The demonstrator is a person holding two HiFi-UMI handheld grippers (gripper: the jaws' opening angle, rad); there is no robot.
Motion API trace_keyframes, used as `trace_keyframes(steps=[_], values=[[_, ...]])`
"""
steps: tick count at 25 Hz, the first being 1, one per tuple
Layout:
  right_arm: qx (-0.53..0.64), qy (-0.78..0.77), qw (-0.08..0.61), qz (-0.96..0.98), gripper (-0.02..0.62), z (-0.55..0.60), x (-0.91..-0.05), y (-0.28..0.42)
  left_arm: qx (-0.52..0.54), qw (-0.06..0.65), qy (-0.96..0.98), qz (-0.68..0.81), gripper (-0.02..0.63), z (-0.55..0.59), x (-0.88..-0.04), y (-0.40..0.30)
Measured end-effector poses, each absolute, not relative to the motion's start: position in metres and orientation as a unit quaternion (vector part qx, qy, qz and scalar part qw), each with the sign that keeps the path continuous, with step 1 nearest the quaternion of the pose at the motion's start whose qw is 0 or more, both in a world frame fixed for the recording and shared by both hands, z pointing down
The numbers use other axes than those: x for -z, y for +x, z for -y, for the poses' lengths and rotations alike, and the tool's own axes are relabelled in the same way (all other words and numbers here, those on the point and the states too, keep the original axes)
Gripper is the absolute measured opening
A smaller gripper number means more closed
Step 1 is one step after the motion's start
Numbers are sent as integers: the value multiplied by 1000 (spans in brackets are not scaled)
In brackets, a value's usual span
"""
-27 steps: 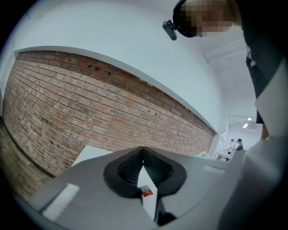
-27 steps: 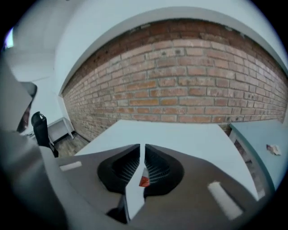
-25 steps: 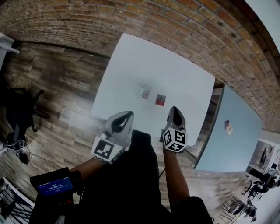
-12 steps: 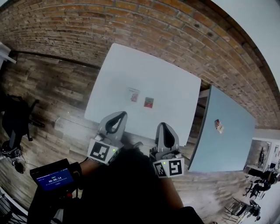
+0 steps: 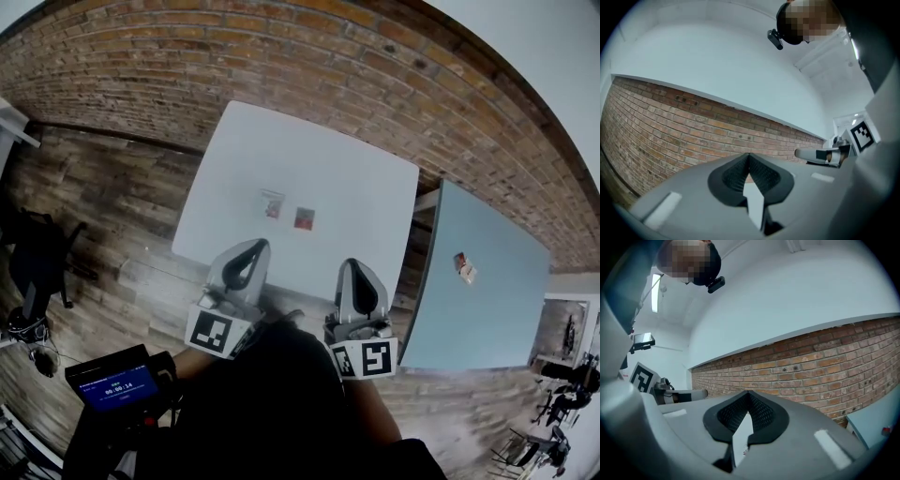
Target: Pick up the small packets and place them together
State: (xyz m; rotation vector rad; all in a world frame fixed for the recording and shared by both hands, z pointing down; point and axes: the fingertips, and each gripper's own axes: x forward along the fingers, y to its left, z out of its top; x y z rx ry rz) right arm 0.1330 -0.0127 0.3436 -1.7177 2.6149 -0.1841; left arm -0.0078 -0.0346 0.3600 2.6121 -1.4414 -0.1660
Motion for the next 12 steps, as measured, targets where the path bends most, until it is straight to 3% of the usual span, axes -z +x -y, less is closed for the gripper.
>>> trace_keyframes(steps=[12], values=[[49, -549, -11, -835, 0, 10, -338, 124, 55, 98, 852, 511, 0, 29, -373, -23]])
